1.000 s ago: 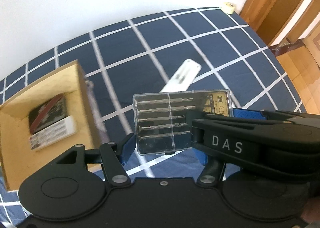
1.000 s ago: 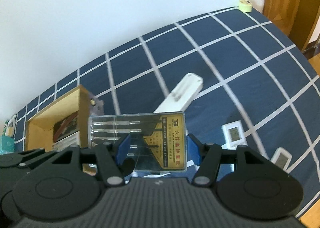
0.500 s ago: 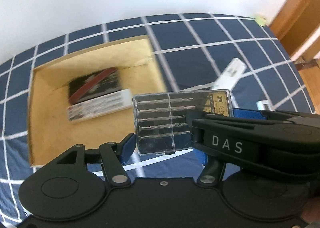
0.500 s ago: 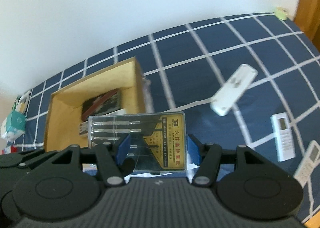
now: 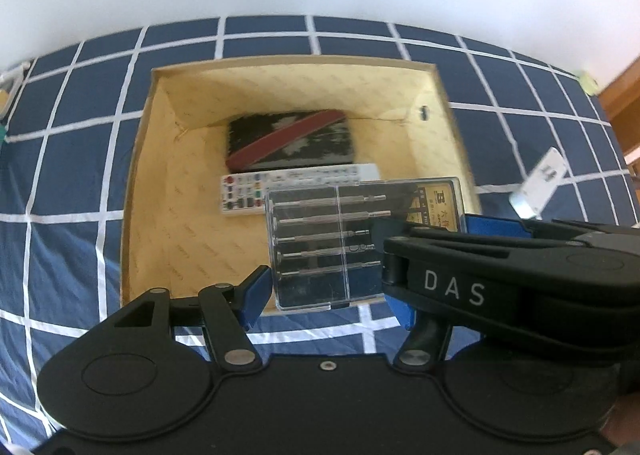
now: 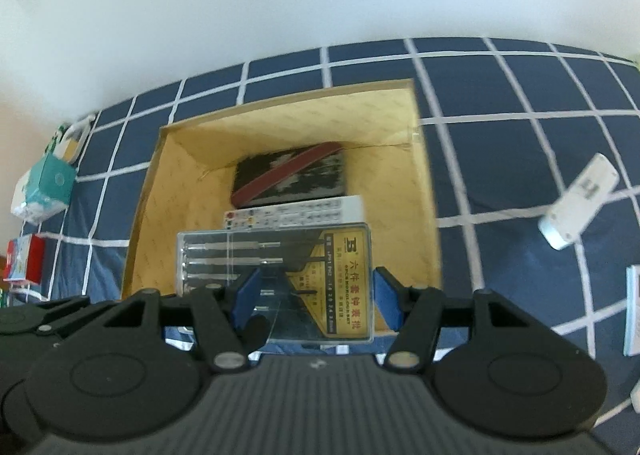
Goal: Organize objects
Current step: 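Lift and carry the screwdriver case with the right gripper over the box, then lower the screwdriver case beside the TV remote and open the right gripper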
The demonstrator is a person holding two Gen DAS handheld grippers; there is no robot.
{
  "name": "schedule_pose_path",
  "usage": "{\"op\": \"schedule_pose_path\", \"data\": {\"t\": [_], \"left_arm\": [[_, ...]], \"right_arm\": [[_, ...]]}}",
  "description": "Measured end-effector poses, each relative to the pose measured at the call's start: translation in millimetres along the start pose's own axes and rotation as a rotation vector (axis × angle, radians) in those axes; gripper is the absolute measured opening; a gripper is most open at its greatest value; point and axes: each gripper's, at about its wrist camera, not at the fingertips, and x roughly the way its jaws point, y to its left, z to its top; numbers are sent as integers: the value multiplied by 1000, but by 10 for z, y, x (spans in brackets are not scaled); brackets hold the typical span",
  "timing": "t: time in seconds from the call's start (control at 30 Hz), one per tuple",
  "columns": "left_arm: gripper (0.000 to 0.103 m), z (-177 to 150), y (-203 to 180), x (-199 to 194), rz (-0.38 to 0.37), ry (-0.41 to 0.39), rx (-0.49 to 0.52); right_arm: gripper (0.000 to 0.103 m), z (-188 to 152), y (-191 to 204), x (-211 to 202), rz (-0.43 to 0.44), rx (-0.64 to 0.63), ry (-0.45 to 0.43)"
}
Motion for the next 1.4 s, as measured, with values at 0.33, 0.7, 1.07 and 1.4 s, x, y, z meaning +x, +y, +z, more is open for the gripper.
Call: {"op": "schedule_pose_path", "data": {"t": [0.33, 0.7, 1.07, 1.4], "left_arm": [[61, 139, 326, 502, -10, 85, -53], [60, 217, 523, 1065, -39, 211, -66], [59, 243, 597, 1357, -52, 285, -68], [59, 230, 616, 1387, -46, 299, -63]], "right_arm": [[60, 171, 148, 603, -6, -31, 92], [60, 214, 116, 1236, -30, -3, 214], [61, 221, 34, 1561, -46, 29, 279], [61, 213, 20, 1642, -40, 38, 297]]}}
